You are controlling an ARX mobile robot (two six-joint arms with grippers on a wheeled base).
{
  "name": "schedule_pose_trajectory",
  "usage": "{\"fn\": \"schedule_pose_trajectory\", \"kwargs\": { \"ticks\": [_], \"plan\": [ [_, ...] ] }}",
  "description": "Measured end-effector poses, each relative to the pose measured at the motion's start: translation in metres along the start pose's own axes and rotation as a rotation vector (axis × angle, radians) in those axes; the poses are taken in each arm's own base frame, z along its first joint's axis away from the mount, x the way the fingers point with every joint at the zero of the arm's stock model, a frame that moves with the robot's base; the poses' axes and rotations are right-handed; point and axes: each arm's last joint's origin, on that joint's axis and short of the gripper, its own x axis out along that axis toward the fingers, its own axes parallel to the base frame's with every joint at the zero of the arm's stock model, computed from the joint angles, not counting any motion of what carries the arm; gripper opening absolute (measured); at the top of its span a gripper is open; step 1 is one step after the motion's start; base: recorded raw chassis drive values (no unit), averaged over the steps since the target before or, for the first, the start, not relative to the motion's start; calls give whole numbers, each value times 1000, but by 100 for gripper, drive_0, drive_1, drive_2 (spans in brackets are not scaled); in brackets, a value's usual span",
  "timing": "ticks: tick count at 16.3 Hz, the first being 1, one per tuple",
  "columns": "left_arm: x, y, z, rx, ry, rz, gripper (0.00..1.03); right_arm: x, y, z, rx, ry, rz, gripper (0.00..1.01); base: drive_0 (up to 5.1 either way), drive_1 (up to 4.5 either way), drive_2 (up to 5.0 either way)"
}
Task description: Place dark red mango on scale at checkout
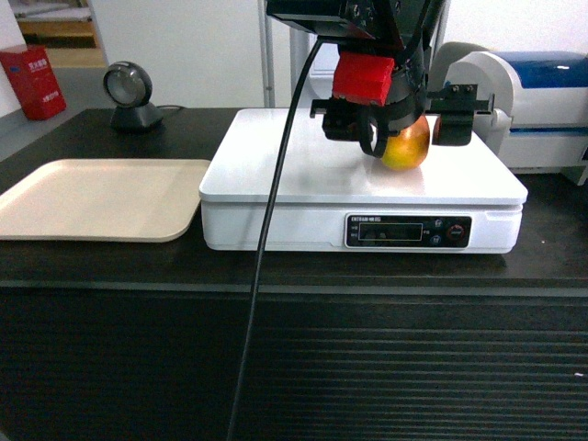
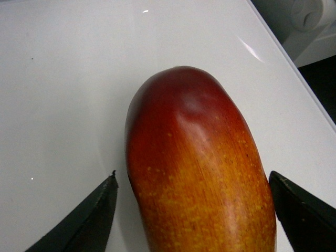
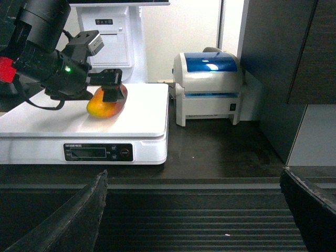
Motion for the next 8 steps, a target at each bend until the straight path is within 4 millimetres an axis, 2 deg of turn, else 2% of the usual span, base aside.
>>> {"fn": "schedule_pose_trajectory", "kwargs": {
  "ticks": [1, 4, 8],
  "plan": [
    [0, 0, 2, -1, -26, -4, 98, 0, 0, 0, 0, 0, 0, 98, 0, 0, 0],
    [-1, 3, -1, 20, -50, 17, 98, 0, 0, 0, 0, 0, 0, 98, 0, 0, 0],
    [-71, 20, 53, 65, -364, -25, 98, 0, 0, 0, 0, 0, 0, 98, 0, 0, 0]
  ]
}}
